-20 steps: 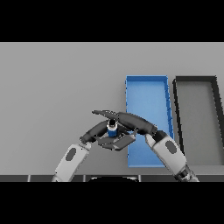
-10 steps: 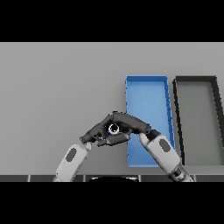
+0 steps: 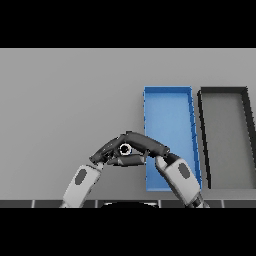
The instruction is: Pick up the blue pipe and place it into the blue bin.
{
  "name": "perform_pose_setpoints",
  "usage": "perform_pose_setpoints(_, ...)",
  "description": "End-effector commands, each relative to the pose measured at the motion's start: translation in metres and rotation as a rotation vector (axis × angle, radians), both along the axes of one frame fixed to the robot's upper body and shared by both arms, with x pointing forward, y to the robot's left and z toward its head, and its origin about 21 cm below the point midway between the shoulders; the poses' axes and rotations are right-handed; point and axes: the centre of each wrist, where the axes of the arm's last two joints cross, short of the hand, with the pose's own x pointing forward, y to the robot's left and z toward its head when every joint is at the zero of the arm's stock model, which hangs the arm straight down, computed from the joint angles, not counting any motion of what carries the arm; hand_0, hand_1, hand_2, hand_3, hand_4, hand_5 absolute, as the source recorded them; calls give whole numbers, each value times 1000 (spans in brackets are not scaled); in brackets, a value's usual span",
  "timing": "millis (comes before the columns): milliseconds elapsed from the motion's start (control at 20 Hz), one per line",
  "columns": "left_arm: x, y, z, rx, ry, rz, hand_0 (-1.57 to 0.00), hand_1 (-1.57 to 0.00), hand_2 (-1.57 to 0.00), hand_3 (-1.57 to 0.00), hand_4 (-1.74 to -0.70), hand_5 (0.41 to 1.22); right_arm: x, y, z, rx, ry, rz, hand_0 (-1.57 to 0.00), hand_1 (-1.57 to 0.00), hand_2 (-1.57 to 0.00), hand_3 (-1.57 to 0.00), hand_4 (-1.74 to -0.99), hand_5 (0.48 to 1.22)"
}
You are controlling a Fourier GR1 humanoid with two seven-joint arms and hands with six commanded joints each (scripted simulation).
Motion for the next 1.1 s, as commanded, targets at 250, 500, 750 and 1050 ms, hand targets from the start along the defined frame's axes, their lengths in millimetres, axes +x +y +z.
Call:
perform_pose_setpoints(250,-1,5,2,106,-18,-49,-481,-448,-437,-344,-1186,1148,-2,-2,5,8,-16,-26,-1565,-1566,-1566,-1563,-1498,1213)
perform_pose_setpoints(500,6,11,-1,205,64,-19,-157,-146,-143,-112,-1011,785,2,2,4,30,-44,-44,-1569,-1569,-1569,-1568,-1499,1218)
perform_pose_setpoints(750,5,8,-8,206,108,5,-51,-47,-46,-36,-973,578,0,1,3,58,-57,-32,-1570,-1570,-1570,-1570,-1499,1220)
perform_pose_setpoints(1050,4,5,-10,229,133,32,-13,-12,-11,-9,-968,501,8,0,35,126,-7,-44,-1571,-1571,-1571,-1571,-1495,1221)
